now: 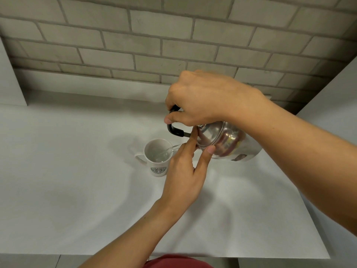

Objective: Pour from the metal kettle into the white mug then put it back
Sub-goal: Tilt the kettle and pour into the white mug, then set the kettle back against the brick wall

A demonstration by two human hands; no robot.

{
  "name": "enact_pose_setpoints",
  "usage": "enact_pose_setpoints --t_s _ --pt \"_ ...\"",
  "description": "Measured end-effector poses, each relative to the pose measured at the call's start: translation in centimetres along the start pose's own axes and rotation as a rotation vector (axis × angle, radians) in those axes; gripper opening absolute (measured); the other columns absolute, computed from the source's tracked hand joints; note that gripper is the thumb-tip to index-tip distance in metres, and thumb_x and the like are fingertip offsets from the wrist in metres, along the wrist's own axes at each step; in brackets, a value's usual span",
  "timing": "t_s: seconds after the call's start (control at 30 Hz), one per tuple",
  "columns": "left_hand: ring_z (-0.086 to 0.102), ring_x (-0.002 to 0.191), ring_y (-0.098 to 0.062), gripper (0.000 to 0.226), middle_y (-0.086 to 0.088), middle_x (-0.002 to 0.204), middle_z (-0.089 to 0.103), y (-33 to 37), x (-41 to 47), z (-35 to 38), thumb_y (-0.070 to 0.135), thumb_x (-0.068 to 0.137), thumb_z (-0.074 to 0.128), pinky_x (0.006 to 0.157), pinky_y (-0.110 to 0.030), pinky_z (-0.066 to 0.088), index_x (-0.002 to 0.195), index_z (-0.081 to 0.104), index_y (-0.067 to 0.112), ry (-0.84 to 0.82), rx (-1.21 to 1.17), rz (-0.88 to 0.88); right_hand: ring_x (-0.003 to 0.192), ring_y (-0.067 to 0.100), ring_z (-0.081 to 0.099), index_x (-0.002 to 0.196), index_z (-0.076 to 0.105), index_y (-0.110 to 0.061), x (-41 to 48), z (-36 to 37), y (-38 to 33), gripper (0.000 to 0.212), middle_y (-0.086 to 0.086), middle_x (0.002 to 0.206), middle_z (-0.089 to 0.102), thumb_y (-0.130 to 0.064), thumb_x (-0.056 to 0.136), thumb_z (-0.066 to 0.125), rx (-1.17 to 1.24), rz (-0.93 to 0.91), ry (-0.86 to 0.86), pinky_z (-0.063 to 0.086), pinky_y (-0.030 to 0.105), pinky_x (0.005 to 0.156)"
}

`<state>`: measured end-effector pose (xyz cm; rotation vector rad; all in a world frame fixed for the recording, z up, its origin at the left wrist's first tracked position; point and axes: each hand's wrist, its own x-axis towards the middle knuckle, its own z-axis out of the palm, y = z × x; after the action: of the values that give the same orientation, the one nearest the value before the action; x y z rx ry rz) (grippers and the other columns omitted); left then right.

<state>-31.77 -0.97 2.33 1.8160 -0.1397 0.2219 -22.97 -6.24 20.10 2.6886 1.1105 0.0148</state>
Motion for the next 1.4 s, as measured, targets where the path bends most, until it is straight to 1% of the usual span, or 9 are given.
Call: enact_pose_setpoints --t_s 0.4,0.57,0.67,0.77,0.83,0.93,1.1,1.27,1.4 --pt "0.057 0.132 -0.005 0.068 0.011 0.140 0.065 -1.6 0.2 -1.1 0.065 0.101 0.046 0.107 -0.038 0.049 0.162 0.031 0.039 -0.062 0.098 -0.030 0.075 0.030 0.063 0.099 0.079 -0.022 -0.1 2.0 1.0 0.041 -0.006 0.067 0.055 -0.058 0.096 0.059 0.102 0.017 0.088 0.041 0.031 0.052" --pt "0.053 0.110 0.000 0.068 0.017 0.120 0.061 -2.3 0.2 -1.9 0.068 0.101 0.044 0.087 -0.007 0.040 0.162 0.022 0.048 -0.098 0.244 -0.004 0.071 0.022 0.063 0.105 0.080 -0.026 -1.6 3.8 2.3 0.041 -0.001 0.078 0.074 -0.060 0.097 0.058 0.251 0.029 0.180 0.056 0.044 0.066" --pt "0.048 0.114 0.004 0.066 0.015 0.129 0.055 -2.7 0.1 -2.6 0.063 0.102 0.047 0.093 0.001 0.033 0.162 0.025 0.046 -0.166 0.259 0.005 0.064 0.017 0.057 0.111 0.081 -0.025 -2.8 5.3 3.2 0.042 0.000 0.079 0.077 -0.058 0.098 0.057 0.320 0.064 0.277 0.054 0.042 0.069" --pt "0.049 0.135 0.001 0.055 0.014 0.148 0.056 -3.1 0.0 -3.7 0.056 0.103 0.052 0.111 -0.016 0.039 0.155 0.044 0.038 -0.196 0.231 0.048 0.061 0.014 0.062 0.111 0.081 -0.025 -4.3 7.2 4.0 0.040 -0.002 0.075 0.077 -0.055 0.099 0.059 0.397 0.088 0.396 0.053 0.036 0.068" --pt "0.061 0.124 -0.004 0.034 0.018 0.129 0.066 -3.2 0.0 -4.7 0.049 0.104 0.057 0.105 -0.032 0.051 0.133 0.064 0.031 -0.109 0.204 0.081 0.062 0.007 0.064 0.110 0.082 -0.024 -5.1 8.6 4.4 0.036 -0.009 0.076 0.077 -0.052 0.098 0.064 0.475 0.135 0.465 0.051 0.023 0.067" --pt "0.069 0.107 -0.010 0.016 0.013 0.110 0.068 -2.9 0.9 -5.4 0.040 0.102 0.063 0.092 -0.028 0.057 0.105 0.063 0.025 0.061 0.132 0.079 0.065 0.004 0.064 0.104 0.083 -0.024 -6.4 10.6 4.6 0.026 -0.015 0.078 0.077 -0.045 0.097 0.069 0.558 0.191 0.570 0.044 0.011 0.065" --pt "0.062 0.125 -0.005 0.042 0.010 0.144 0.058 -1.5 4.2 -5.2 0.042 0.105 0.056 0.098 -0.021 0.052 0.145 0.052 0.030 -0.070 0.205 0.057 0.070 -0.002 0.067 0.103 0.083 -0.025 -8.1 13.1 4.9 0.021 -0.019 0.081 0.077 -0.041 0.096 0.072 0.653 0.249 0.677 0.046 0.012 0.065" --pt "0.062 0.114 0.008 0.044 0.010 0.138 0.067 -1.0 5.7 -4.3 0.038 0.108 0.052 0.093 -0.005 0.043 0.152 0.052 0.032 -0.251 0.294 0.149 0.073 -0.003 0.070 0.104 0.083 -0.026 -9.3 14.8 4.9 0.020 -0.016 0.084 0.079 -0.041 0.096 0.073 0.720 0.315 0.762 0.047 0.008 0.068" --pt "0.070 0.099 -0.004 0.034 0.009 0.116 0.074 -0.5 6.1 -3.1 0.032 0.109 0.052 0.090 -0.029 0.056 0.141 0.063 0.029 -0.215 0.248 0.198 0.080 -0.001 0.073 0.104 0.084 -0.022 -10.0 15.9 5.0 0.019 -0.018 0.092 0.080 -0.036 0.094 0.075 0.810 0.400 0.795 0.047 0.008 0.072"
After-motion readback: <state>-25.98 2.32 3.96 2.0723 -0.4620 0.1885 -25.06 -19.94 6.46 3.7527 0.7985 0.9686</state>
